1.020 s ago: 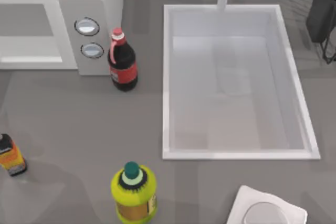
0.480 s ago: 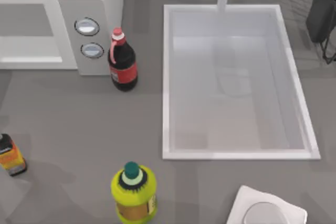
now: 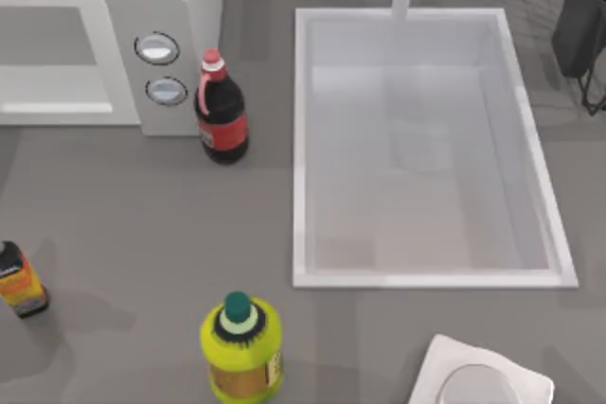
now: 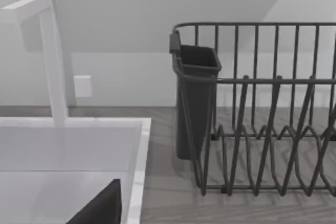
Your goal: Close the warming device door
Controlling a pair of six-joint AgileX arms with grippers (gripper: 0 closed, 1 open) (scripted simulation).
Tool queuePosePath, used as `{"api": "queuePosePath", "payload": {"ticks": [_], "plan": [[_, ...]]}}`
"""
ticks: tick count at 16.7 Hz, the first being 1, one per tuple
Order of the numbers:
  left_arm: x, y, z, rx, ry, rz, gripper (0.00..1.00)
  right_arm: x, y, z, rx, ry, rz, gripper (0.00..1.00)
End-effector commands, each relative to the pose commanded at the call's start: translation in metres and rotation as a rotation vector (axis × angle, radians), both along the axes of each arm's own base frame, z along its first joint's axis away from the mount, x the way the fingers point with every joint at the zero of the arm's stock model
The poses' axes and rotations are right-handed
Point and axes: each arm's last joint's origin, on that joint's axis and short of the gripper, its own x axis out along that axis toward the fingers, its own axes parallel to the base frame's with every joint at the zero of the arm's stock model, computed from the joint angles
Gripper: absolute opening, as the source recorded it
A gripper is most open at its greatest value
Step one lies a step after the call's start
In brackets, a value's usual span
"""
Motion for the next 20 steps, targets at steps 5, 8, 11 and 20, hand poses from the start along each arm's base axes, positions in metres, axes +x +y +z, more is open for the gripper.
{"api": "queuePosePath", "payload": {"ticks": [5, 8, 11, 20], "plan": [[-0.002, 0.069, 0.002, -0.062, 0.144, -0.034, 0.0, 0.0, 0.0, 0.0, 0.0, 0.0, 0.0, 1.0], [-0.005, 0.086, -0.001, -0.081, 0.177, -0.048, 0.0, 0.0, 0.0, 0.0, 0.0, 0.0, 0.0, 1.0], [-0.006, 0.088, -0.001, -0.083, 0.179, -0.05, 0.0, 0.0, 0.0, 0.0, 0.0, 0.0, 0.0, 1.0], [-0.003, 0.092, -0.058, -0.073, 0.175, -0.05, 0.0, 0.0, 0.0, 0.0, 0.0, 0.0, 0.0, 1.0]]}}
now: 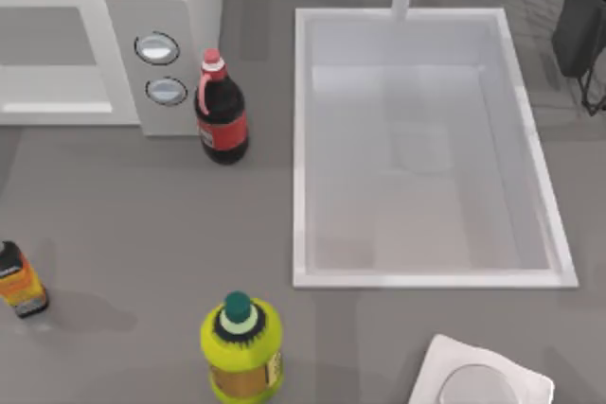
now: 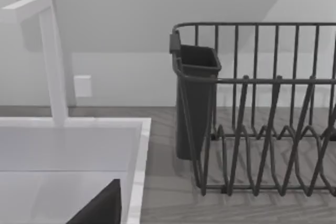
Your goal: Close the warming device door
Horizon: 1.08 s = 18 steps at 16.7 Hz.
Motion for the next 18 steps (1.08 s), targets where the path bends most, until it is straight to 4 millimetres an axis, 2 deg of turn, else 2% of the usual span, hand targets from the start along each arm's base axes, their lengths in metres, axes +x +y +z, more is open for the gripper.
{"api": "queuePosePath", "payload": {"ticks": [4, 11, 13, 18], "plan": [[-0.003, -0.003, -0.04, -0.006, 0.003, 0.001, 0.0, 0.0, 0.0, 0.0, 0.0, 0.0, 0.0, 1.0], [-0.001, -0.01, -0.04, -0.005, 0.002, -0.003, 0.0, 0.0, 0.0, 0.0, 0.0, 0.0, 0.0, 1.0], [0.002, -0.026, -0.037, 0.001, 0.001, -0.004, 0.0, 0.0, 0.0, 0.0, 0.0, 0.0, 0.0, 1.0], [-0.003, -0.089, -0.043, -0.017, 0.013, -0.004, 0.0, 0.0, 0.0, 0.0, 0.0, 0.0, 0.0, 1.0]]}}
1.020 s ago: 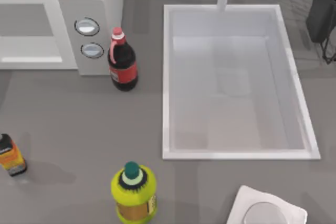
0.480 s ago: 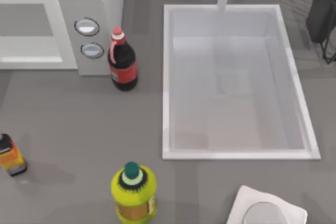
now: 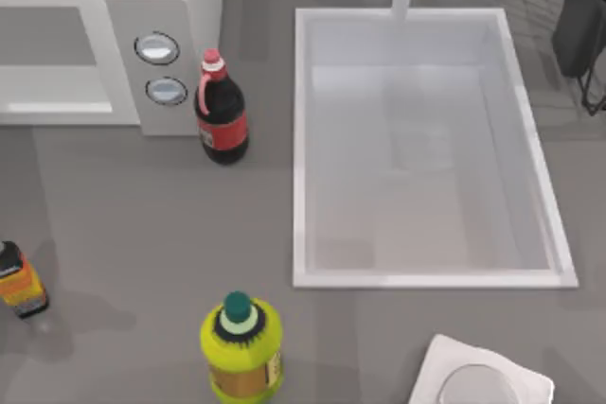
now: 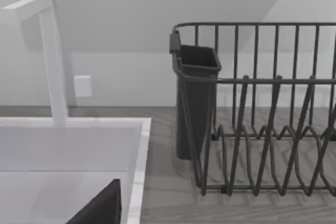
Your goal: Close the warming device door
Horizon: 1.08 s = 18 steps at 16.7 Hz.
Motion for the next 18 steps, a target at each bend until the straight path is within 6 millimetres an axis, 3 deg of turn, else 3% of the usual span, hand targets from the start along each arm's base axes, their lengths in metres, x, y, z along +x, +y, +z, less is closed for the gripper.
{"api": "queuePosePath", "payload": {"ticks": [3, 9, 18], "plan": [[-0.001, -0.016, 0.001, 0.008, -0.009, 0.001, 0.0, 0.0, 0.0, 0.0, 0.0, 0.0, 0.0, 1.0], [-0.002, -0.021, 0.0, 0.001, -0.005, 0.005, 0.0, 0.0, 0.0, 0.0, 0.0, 0.0, 0.0, 1.0], [-0.003, -0.11, 0.0, 0.0, -0.005, 0.004, 0.0, 0.0, 0.0, 0.0, 0.0, 0.0, 0.0, 1.0]]}}
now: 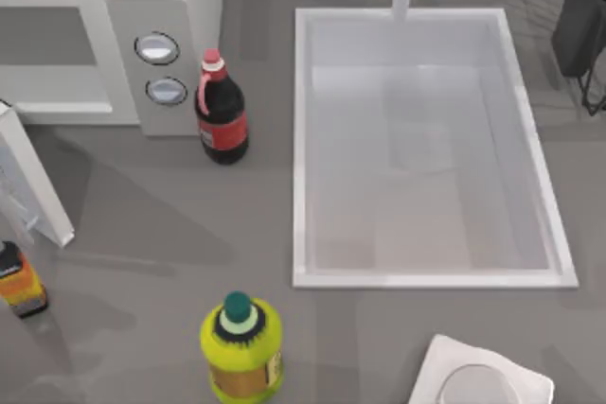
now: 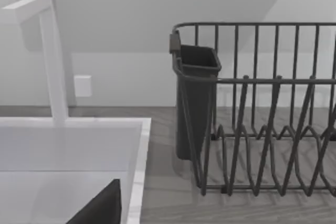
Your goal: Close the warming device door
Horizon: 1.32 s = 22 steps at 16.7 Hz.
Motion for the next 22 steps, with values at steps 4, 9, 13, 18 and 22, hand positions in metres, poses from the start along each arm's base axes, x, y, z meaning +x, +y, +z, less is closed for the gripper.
{"api": "queuePosePath", "payload": {"ticks": [4, 9, 13, 18, 22], "plan": [[-0.001, -0.005, -0.001, 0.0, -0.002, 0.001, 0.0, 0.0, 0.0, 0.0, 0.0, 0.0, 0.0, 1.0], [0.011, -0.006, 0.015, 0.022, -0.046, 0.025, 0.0, 0.0, 0.0, 0.0, 0.0, 0.0, 0.0, 1.0], [0.035, -0.035, 0.038, 0.016, -0.112, 0.023, 0.0, 0.0, 0.0, 0.0, 0.0, 0.0, 0.0, 1.0], [0.027, -0.091, 0.031, -0.028, -0.091, -0.024, 0.0, 0.0, 0.0, 0.0, 0.0, 0.0, 0.0, 1.0], [0.001, -0.105, 0.003, -0.012, -0.01, -0.018, 0.0, 0.0, 0.0, 0.0, 0.0, 0.0, 0.0, 1.0]]}}
